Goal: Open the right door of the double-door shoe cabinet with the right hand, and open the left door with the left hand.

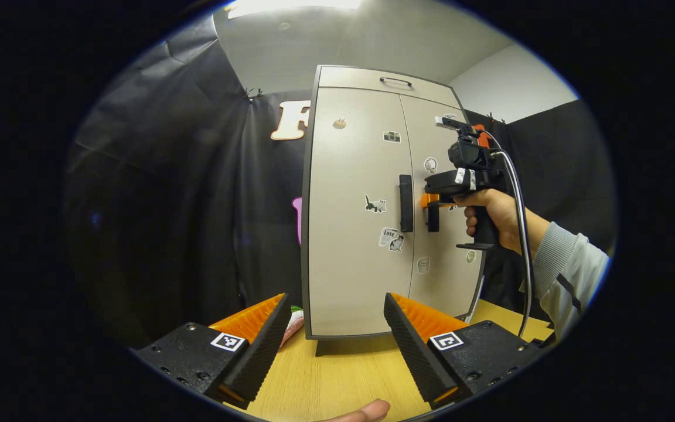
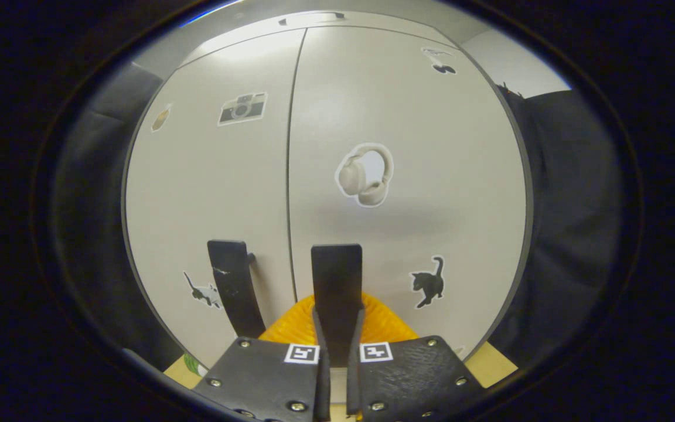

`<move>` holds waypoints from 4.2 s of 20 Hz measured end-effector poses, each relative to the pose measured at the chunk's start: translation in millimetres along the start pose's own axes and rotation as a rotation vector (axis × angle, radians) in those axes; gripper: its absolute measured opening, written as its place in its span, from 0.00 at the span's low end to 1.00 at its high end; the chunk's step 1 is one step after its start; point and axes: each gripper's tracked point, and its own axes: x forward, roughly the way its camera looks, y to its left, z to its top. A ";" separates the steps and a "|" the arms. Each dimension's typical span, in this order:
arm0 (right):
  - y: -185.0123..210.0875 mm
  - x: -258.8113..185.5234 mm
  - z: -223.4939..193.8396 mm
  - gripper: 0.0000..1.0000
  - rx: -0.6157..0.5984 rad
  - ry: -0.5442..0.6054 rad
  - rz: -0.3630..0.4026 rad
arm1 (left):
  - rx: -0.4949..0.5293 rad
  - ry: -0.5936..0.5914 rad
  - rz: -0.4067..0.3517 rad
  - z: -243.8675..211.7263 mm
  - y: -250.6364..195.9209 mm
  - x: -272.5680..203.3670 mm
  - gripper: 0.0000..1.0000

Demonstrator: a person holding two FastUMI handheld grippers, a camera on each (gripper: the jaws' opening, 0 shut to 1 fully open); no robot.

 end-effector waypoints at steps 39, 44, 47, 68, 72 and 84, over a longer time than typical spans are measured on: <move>-48.4 -75.5 1.7 0.11 0.004 0.014 0.267 | -0.029 0.021 -0.020 3.3 -34.9 -7.8 0.99; -66.8 -88.0 3.1 0.11 -0.013 0.004 0.254 | -0.028 0.027 -0.032 -0.8 -43.8 -8.1 0.99; -79.6 -94.9 3.2 0.10 -0.015 -0.006 0.249 | -0.030 0.033 -0.044 -3.2 -51.8 -8.6 0.99; -167.4 -107.4 3.8 0.09 -0.014 -0.081 0.066 | -0.022 0.048 -0.085 -27.6 -87.7 -4.0 0.99; -221.1 -101.5 -2.4 0.01 -0.005 -0.099 -0.039 | -0.006 0.039 -0.113 -28.6 -102.0 -4.1 0.99; -216.3 -108.6 -6.3 0.01 0.063 -0.097 0.056 | 0.053 0.040 -0.081 -15.7 -110.1 22.9 0.99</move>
